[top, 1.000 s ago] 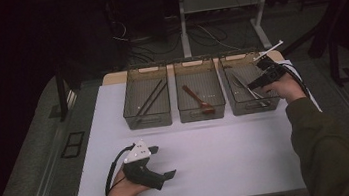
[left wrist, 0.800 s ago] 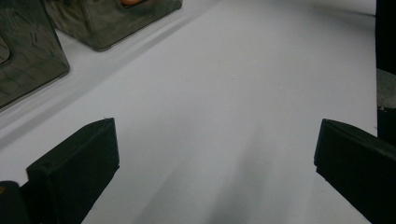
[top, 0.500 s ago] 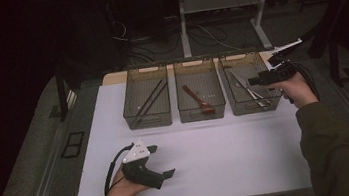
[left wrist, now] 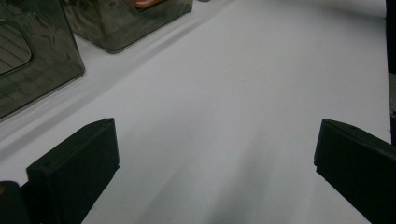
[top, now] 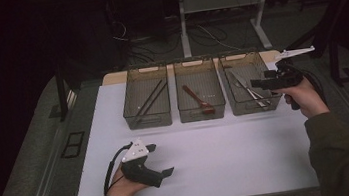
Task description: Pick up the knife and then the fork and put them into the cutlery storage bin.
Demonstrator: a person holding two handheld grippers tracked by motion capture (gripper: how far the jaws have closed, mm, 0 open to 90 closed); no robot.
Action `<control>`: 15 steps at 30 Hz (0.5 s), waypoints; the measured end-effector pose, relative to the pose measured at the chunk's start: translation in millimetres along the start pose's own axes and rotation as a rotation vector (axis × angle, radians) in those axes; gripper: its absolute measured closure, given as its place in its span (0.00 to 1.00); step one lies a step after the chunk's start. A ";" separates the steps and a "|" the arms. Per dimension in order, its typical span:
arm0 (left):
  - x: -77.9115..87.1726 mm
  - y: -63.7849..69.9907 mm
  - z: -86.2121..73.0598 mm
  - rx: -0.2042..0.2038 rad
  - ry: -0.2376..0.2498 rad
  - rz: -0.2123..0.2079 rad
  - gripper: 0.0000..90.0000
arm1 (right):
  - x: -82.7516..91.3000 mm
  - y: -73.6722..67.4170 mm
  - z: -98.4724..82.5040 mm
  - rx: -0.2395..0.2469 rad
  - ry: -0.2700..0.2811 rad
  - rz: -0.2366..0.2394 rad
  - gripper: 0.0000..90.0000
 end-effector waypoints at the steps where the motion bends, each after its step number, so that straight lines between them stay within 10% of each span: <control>1: -0.1 -0.1 0.0 0.001 0.000 0.001 0.00 | 1.7 -1.9 -0.1 0.000 0.012 -0.001 0.22; 15: -1.3 -3.2 0.8 0.016 0.008 0.013 0.00 | 23.9 -41.4 -23.7 0.047 0.091 0.029 0.20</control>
Point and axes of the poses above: each handheld gripper's, and its own axes: x roughly backward along the jaws, z roughly out of its top, y roughly to its right, the point moved 7 cm from there along -x, roughly forward along the jaws, and after that the axes turned 10 degrees about x, right-handed, at the moved point
